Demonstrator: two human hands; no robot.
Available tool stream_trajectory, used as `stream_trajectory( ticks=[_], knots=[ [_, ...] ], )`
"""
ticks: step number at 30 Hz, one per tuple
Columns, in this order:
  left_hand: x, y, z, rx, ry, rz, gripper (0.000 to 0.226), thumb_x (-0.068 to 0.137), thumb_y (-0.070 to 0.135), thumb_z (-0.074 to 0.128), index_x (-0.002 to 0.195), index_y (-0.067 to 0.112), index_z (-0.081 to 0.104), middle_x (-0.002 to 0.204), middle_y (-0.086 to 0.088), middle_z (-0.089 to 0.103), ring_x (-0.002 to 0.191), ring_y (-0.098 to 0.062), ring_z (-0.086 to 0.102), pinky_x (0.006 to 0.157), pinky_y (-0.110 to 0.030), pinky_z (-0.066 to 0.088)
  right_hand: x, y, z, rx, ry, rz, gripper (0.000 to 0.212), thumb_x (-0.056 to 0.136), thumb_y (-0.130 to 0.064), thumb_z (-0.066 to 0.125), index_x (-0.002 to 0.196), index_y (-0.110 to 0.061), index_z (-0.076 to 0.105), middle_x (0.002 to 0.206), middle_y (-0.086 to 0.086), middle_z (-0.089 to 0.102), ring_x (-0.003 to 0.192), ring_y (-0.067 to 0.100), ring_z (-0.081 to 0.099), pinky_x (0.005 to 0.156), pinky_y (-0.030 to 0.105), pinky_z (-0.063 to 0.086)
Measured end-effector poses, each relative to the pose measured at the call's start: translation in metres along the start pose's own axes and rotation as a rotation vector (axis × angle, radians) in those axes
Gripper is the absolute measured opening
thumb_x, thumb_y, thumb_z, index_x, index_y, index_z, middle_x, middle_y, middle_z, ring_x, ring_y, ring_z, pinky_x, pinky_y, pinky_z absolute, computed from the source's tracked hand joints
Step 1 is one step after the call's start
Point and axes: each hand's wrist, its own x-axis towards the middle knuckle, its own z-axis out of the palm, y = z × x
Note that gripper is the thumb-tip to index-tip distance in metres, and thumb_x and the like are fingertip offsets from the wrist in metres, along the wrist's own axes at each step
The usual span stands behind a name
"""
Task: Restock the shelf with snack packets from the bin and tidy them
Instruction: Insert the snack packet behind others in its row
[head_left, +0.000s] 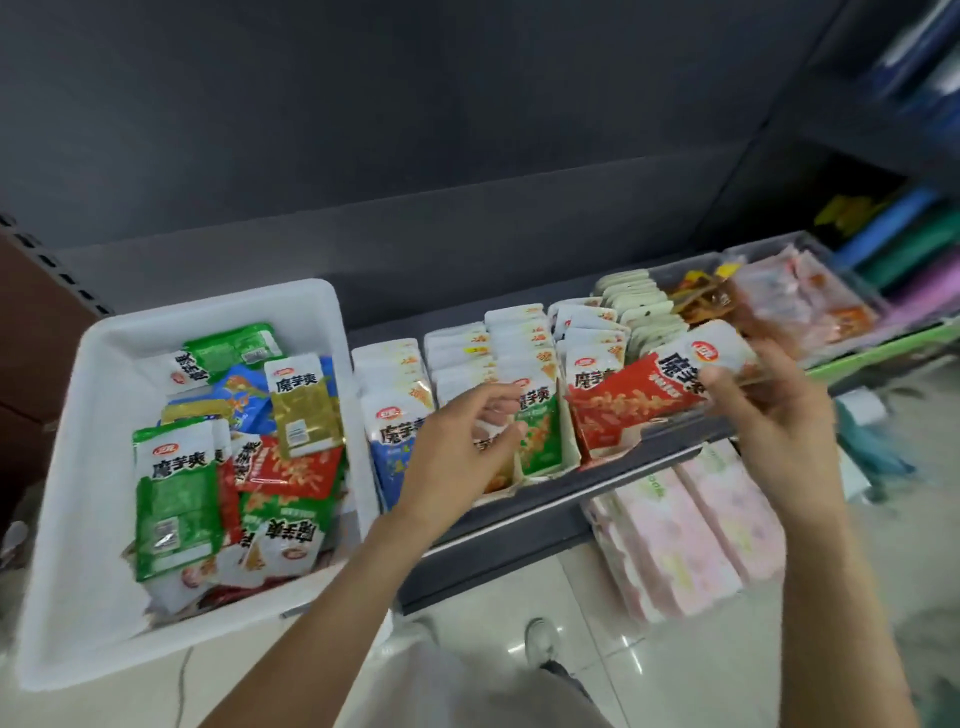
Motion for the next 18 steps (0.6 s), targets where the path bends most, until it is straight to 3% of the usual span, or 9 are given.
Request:
stream_trajectory(
  ticks=[2,5,10,13,15,18],
  knots=[
    [0.003,-0.003,0.026,0.156,-0.04,0.023,0.027,0.083,0.024,0.068,0.109,0.03,0.063,0.096,0.016,0.065,0.088,-0.001,0.059,0.08,-0.028,0.05,0.019,0.011,-0.013,-0.218,-0.057,-0.13,0.013,0.091,-0.021,0.062,0.104,-0.019,0.063,0.091,-0.018,0.066,0.085,0.006,0.062,0.076,0.026,0.049],
    [0.006,-0.008,0.062,0.522,-0.005,0.103,0.03,0.08,0.032,0.071,0.11,0.026,0.065,0.1,0.008,0.063,0.097,-0.014,0.055,0.081,-0.031,0.046,0.05,0.023,-0.005,-0.616,-0.215,-0.31,0.024,0.089,-0.02,0.064,0.112,-0.013,0.063,0.093,0.008,0.071,0.08,0.031,0.066,0.067,0.036,0.049],
    [0.01,-0.015,0.114,0.804,0.031,0.113,0.034,0.076,0.036,0.073,0.107,0.023,0.068,0.102,-0.001,0.06,0.098,-0.021,0.052,0.083,-0.037,0.049,0.075,0.036,0.036,-0.969,-0.513,-0.517,0.025,0.094,-0.019,0.052,0.118,-0.015,0.056,0.103,0.01,0.068,0.093,0.028,0.065,0.071,0.032,0.049],
    [0.011,-0.017,0.129,0.858,0.008,-0.018,0.035,0.085,0.043,0.061,0.116,0.026,0.063,0.115,0.002,0.053,0.11,-0.017,0.044,0.094,-0.033,0.043,0.09,0.049,0.053,-1.171,-0.504,-0.718,0.016,0.085,-0.013,0.059,0.1,-0.014,0.065,0.089,0.004,0.07,0.093,0.023,0.061,0.074,0.032,0.047],
    [0.011,-0.018,0.134,0.867,0.026,-0.055,0.035,0.088,0.043,0.058,0.119,0.028,0.06,0.118,0.004,0.051,0.114,-0.015,0.042,0.096,-0.028,0.04,0.096,0.06,0.059,-1.19,-0.434,-0.74,0.019,0.072,-0.015,0.072,0.091,-0.012,0.07,0.085,0.006,0.069,0.092,0.025,0.057,0.077,0.035,0.046],
    [0.011,-0.015,0.136,0.797,0.052,-0.06,0.032,0.087,0.04,0.06,0.117,0.026,0.062,0.115,0.003,0.054,0.112,-0.014,0.045,0.095,-0.027,0.041,0.1,0.073,0.053,-1.012,-0.362,-0.728,0.036,0.073,-0.018,0.076,0.107,-0.012,0.067,0.104,0.009,0.064,0.1,0.027,0.052,0.084,0.038,0.044]
  ],
)
